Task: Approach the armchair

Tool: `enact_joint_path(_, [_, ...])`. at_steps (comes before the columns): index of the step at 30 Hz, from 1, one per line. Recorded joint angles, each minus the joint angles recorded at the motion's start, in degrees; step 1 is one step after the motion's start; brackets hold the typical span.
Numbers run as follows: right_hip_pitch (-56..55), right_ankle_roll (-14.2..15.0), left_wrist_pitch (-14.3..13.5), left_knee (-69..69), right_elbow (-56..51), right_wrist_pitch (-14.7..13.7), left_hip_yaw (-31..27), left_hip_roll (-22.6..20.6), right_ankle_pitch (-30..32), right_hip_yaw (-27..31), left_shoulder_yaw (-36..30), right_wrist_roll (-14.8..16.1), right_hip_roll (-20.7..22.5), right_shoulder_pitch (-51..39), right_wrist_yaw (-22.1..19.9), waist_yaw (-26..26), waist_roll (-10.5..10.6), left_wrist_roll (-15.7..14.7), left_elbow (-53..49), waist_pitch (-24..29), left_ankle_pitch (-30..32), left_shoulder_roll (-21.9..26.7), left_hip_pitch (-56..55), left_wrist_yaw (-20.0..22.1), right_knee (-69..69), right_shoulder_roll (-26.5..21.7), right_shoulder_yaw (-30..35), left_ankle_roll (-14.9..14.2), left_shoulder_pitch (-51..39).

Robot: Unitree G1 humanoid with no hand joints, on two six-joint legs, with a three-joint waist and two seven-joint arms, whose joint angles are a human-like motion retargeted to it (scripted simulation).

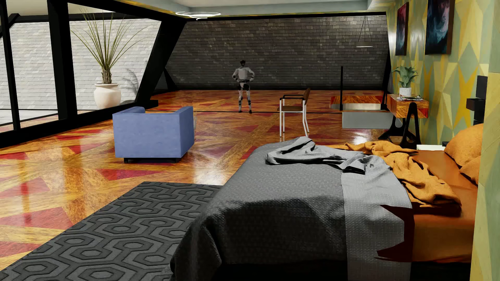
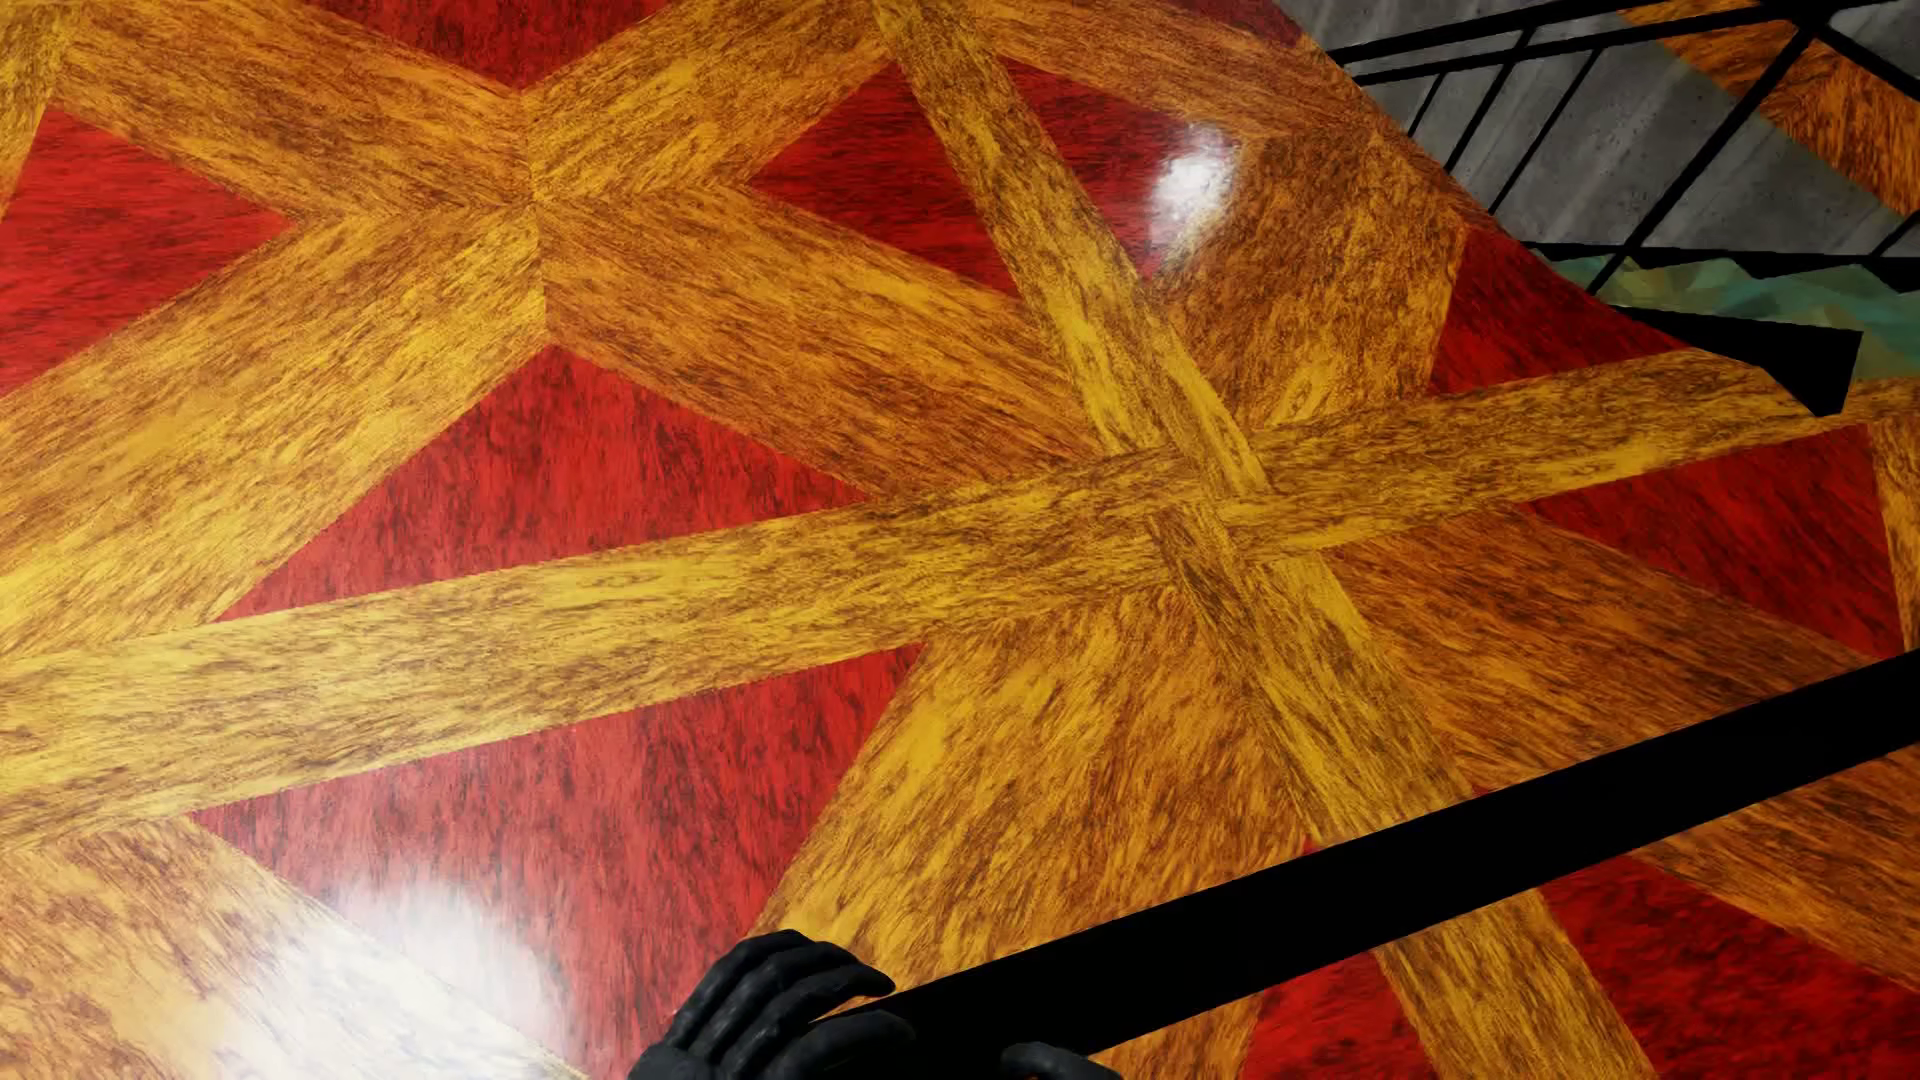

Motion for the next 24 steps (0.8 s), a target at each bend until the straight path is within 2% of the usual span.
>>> enact_joint_path(2, [3.3,-6.4,0.2,-2.0,0.8,-0.8,-2.2,-1.0,-2.4,-5.4,0.3,-0.7,-3.7,-0.3,0.9,-0.2,-0.3,-0.8,-0.3,-0.5,1.2,0.5,1.1,0.0,-6.2,1.5,-0.7,-0.7,-0.2])
enact_joint_path(4, [5.3,-9.8,-0.1,-3.6,1.7,-2.4,-4.3,-1.9,-3.8,-10.6,1.6,-0.9,-6.2,-0.4,1.4,-0.3,-0.3,-1.2,0.0,-1.1,2.3,0.7,1.4,0.0,-11.0,2.9,-1.0,-1.7,-0.2])
enact_joint_path(8, [7.2,-11.6,-1.2,-5.3,2.5,-4.3,-9.4,-2.9,-4.6,-16.9,3.0,0.7,-8.0,-0.8,1.0,-0.3,0.4,-0.1,1.4,-1.5,4.8,0.9,0.4,0.0,-15.6,4.3,-0.5,-4.1,-0.1])
enact_joint_path(11, [7.2,-13.5,-1.0,-5.2,1.8,-4.2,-15.7,-3.5,-4.8,-23.2,0.7,0.1,-8.0,0.1,2.3,-0.8,1.7,0.5,2.9,-1.1,7.3,2.5,-2.7,0.0,-17.7,4.4,-2.0,-6.4,-1.3])
enact_joint_path(13, [6.5,-14.5,-0.2,-2.7,1.5,-3.7,-21.1,-3.8,-4.6,-28.8,-1.7,1.4,-7.3,0.4,2.3,-1.2,3.2,2.2,2.5,-0.4,8.4,4.9,-6.8,0.0,-18.9,5.2,-2.6,-8.1,-1.7])
enact_joint_path(15, [5.1,-15.2,0.5,-2.9,1.0,-3.9,-27.2,-4.1,-3.7,-34.9,-3.6,-0.7,-6.2,1.0,0.0,-1.7,5.1,2.8,3.3,1.0,10.9,6.3,-10.1,0.0,-20.0,5.9,-4.1,-10.6,-2.3])
enact_joint_path(16, [3.7,-15.5,0.9,-4.5,0.7,-4.2,-27.6,-3.2,-3.0,-37.8,-3.7,-2.0,-5.9,1.3,-1.1,-2.1,6.1,2.7,3.6,1.8,12.0,6.3,-11.8,0.0,-20.0,6.1,-4.5,-10.9,-2.2])
enact_joint_path(17, [2.2,-15.8,1.3,-5.8,0.5,-4.7,-21.4,-0.2,-2.2,-40.8,-3.5,-2.4,-6.0,1.5,-1.6,-2.6,7.2,2.7,3.6,2.6,11.5,6.1,-13.8,0.0,-20.0,6.1,-4.5,-6.6,-1.8])
enact_joint_path(18, [0.8,-16.1,1.3,-6.8,0.6,-5.2,-12.4,3.5,-1.4,-43.5,-2.8,-2.0,-6.3,1.4,-1.8,-3.0,8.1,2.9,3.5,3.2,9.2,6.0,-15.1,0.0,-20.2,6.1,-4.0,-3.7,-1.1])
enact_joint_path(19, [-0.5,-16.3,1.4,-7.9,0.2,-4.8,-1.0,7.5,-0.6,-46.1,-2.5,-1.4,-6.9,1.4,-1.8,-3.4,8.9,3.2,3.1,3.6,6.1,6.0,-15.2,0.0,-20.5,5.8,-2.7,-3.0,-0.9])
enact_joint_path(20, [-1.5,-16.5,1.0,-7.8,0.3,-4.9,11.8,11.3,-0.1,-48.7,-1.9,-1.5,-7.8,1.5,-1.8,-3.7,9.6,4.1,3.1,3.8,4.6,6.0,-14.5,0.0,-20.6,5.7,-2.4,-4.5,-1.1])
enact_joint_path(21, [-2.2,-16.7,0.8,-5.6,0.5,-4.9,20.0,14.1,0.2,-50.9,-1.4,-1.6,-9.0,1.4,-1.7,-3.7,9.9,5.3,2.8,4.0,5.6,6.4,-13.5,0.0,-20.5,5.7,-2.1,-3.8,-0.8])
enact_joint_path(22, [-2.8,-16.7,1.0,-2.4,0.7,-4.8,25.3,16.5,0.2,-52.9,-1.2,-1.9,-10.2,1.4,-1.6,-3.5,10.0,6.0,2.7,4.2,6.1,7.4,-12.3,0.0,-19.9,5.6,-1.9,-2.8,0.1])
enact_joint_path(24, [-2.9,-16.8,1.3,5.4,1.7,-4.3,24.3,18.4,-0.1,-56.6,-1.4,-1.7,-12.6,0.5,-1.0,-2.9,9.9,4.6,1.0,4.5,3.9,11.2,-10.3,0.0,-18.5,6.4,-1.1,-1.6,4.5])
